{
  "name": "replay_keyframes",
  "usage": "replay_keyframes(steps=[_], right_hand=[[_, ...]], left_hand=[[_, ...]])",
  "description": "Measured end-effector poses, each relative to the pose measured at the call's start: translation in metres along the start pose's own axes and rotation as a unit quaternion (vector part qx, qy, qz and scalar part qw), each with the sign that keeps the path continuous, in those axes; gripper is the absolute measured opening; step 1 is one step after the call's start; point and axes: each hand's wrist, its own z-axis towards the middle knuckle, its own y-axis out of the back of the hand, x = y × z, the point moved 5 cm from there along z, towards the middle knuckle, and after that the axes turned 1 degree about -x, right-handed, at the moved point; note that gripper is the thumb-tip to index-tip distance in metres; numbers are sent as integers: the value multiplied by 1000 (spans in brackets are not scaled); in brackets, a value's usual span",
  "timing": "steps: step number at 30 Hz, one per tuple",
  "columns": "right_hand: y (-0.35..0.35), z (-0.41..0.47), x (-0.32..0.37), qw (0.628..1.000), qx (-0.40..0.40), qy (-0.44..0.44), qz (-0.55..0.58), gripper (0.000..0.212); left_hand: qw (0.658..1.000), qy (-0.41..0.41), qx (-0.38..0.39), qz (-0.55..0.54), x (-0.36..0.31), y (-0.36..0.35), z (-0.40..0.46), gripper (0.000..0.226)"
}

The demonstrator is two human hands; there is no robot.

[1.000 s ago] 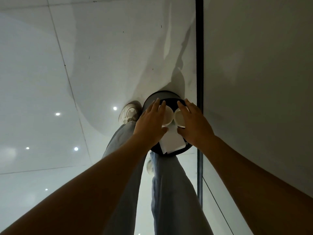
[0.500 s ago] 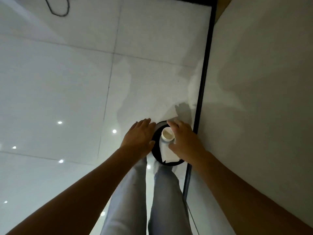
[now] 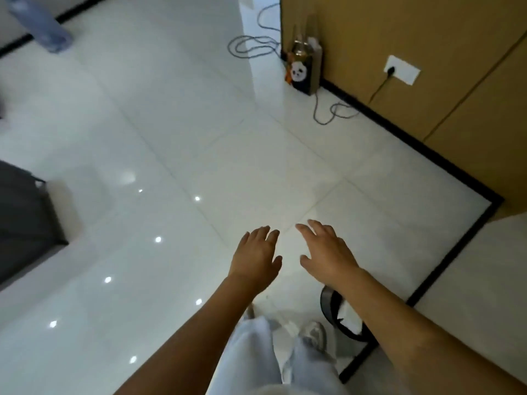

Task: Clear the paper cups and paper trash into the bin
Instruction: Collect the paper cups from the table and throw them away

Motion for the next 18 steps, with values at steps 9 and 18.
replay_keyframes(steps=[9,18], right_hand=[[-28,12,294,969,29,204,-135,67],[-153,-21,607,905,69,367,-205,68]], left_hand=[[971,199,-115,-67,232,70,-172,56],[899,383,-172,-128,486,77,-403,56]])
